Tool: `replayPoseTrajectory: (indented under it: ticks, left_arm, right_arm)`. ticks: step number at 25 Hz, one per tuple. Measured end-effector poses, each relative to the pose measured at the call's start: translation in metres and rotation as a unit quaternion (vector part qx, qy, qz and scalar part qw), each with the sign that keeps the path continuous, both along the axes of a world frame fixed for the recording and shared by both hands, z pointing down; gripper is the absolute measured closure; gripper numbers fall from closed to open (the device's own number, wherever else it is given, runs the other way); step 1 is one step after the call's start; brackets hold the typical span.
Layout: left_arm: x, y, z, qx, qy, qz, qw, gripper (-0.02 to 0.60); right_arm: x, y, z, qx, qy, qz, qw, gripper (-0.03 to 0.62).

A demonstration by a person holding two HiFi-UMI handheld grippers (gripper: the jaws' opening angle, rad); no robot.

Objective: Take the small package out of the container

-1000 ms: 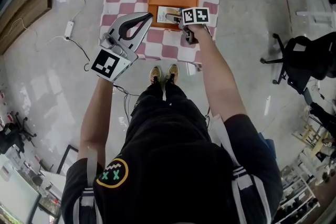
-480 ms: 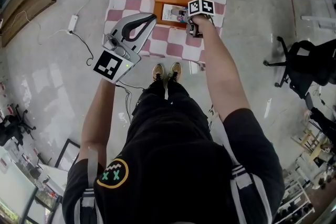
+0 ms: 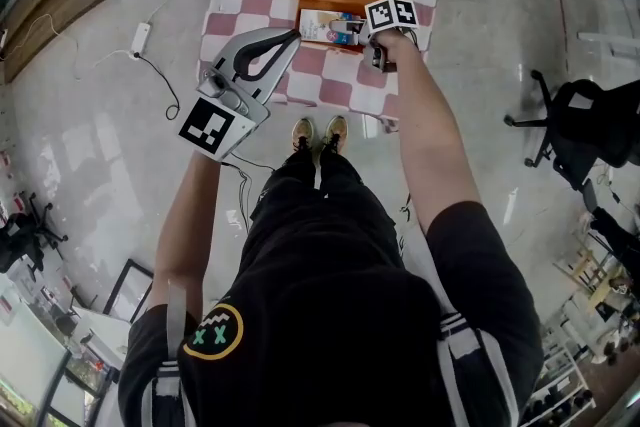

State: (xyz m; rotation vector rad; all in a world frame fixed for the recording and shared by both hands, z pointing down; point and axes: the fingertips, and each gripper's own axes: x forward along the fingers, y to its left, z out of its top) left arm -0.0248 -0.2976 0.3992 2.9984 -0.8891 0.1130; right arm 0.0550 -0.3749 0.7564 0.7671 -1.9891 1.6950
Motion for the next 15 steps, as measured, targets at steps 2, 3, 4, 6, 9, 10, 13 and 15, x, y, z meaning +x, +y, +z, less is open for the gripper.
replayPoseTrajectory:
  ticks: [2,3,4,6,9,10,13,15]
  left_arm:
    - [0.0018,0.0007,0.0006,-0.002,-0.001,0.001,1.0000,0.565]
    - [0.0029,0.0010,0.0009,-0.003,-0.002,0.001,1.0000,0.565]
    - [0.0039,0.0015,0.0014,-0.004,-0.003,0.001,1.0000,0.565]
    - [0.0055,0.0028,0.0024,-0.005,-0.006,0.002,1.0000,0.565]
    - [0.0067,0.0047,0.0040,-0.009,-0.008,0.002,0.9999,0.565]
    - [0.0072,0.0050,0.0048,-0.010,-0.008,0.002,0.9999,0.565]
    - [0.0070,0.0049,0.0057,-0.013,-0.008,-0.001,0.9999,0.565]
    - [0.0066,0.0050,0.0051,-0.012,-0.007,-0.002,0.9999,0.565]
  right_arm:
    - [-0.0029,0.0012,-0.0019,0.004,-0.011,-0.010,1.000,0.257]
    - [-0.0040,0.0019,-0.0029,0.006,-0.017,-0.016,1.000,0.269]
    - [-0.0050,0.0027,-0.0039,0.008,-0.023,-0.022,0.999,0.283]
    - [-0.0069,0.0043,-0.0056,0.012,-0.032,-0.034,0.999,0.313]
    - [-0.0090,0.0042,-0.0043,0.013,-0.034,-0.038,0.999,0.339]
    - [-0.0091,0.0035,-0.0025,0.012,-0.032,-0.035,0.999,0.338]
    - [-0.0086,0.0009,-0.0001,0.011,-0.024,-0.030,0.999,0.307]
    - [-0.0026,0.0000,0.0005,0.007,-0.017,-0.024,1.000,0.290]
